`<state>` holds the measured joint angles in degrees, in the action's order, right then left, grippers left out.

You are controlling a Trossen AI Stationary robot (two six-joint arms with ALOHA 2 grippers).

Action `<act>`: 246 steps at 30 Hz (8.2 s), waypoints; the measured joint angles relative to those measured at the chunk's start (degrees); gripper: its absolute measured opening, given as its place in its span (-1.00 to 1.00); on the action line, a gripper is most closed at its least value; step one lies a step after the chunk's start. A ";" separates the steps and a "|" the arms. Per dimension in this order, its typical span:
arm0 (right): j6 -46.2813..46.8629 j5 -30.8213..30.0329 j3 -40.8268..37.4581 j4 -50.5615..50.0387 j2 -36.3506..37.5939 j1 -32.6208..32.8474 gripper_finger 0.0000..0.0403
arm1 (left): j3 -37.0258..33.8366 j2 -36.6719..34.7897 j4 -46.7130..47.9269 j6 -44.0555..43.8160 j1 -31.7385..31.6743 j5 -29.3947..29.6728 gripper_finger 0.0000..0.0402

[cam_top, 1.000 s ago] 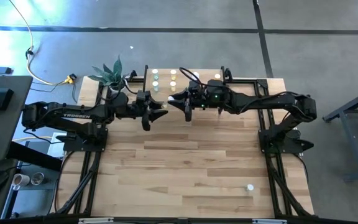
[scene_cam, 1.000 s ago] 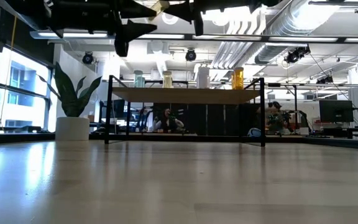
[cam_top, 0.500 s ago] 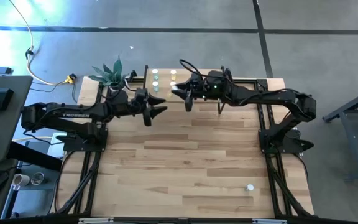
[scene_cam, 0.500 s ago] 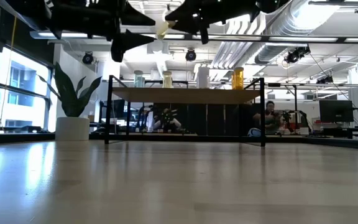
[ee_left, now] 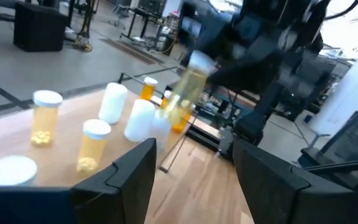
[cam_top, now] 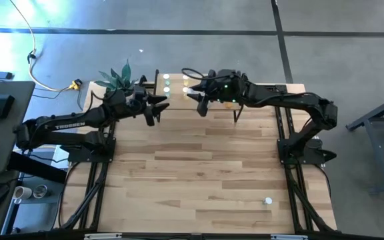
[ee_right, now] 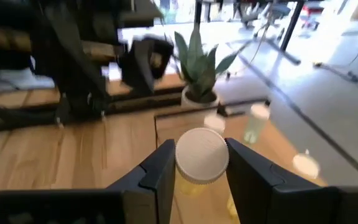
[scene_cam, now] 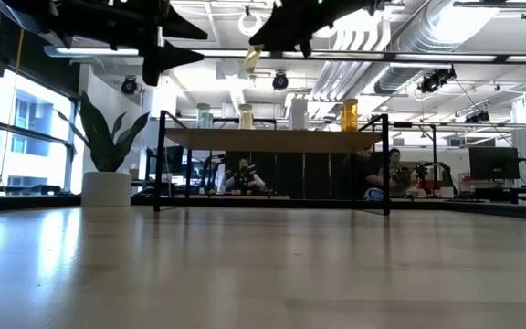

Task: Pick and place medicine bottles onto shelf by color
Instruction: Put the yellow pill bottle aligned with the other yellow pill bottle on the shelf, then put the blue pill bottle aligned with the other blue pill bottle on the shelf

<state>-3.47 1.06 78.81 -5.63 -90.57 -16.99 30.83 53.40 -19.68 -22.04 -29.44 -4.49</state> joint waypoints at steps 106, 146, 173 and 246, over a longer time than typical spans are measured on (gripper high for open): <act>3.46 -10.11 10.34 -14.06 -15.77 1.24 -0.27 | 0.00 -1.13 5.34 4.26 -0.59 0.87 0.00; 6.19 -10.43 30.88 -40.30 -15.62 2.65 -0.16 | 0.00 -1.23 5.35 8.50 -0.60 0.85 0.00; 42.78 -19.76 -4.93 -49.03 18.86 24.17 -0.16 | 0.00 -1.49 5.33 13.27 -0.33 1.75 0.00; 124.55 -6.47 -19.74 -48.62 -1.95 78.22 -0.16 | 10.10 -2.46 14.34 6.14 43.09 32.17 -0.01</act>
<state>121.08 -5.41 59.07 -54.26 -92.52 61.23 40.93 50.94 -5.34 -15.90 13.65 27.68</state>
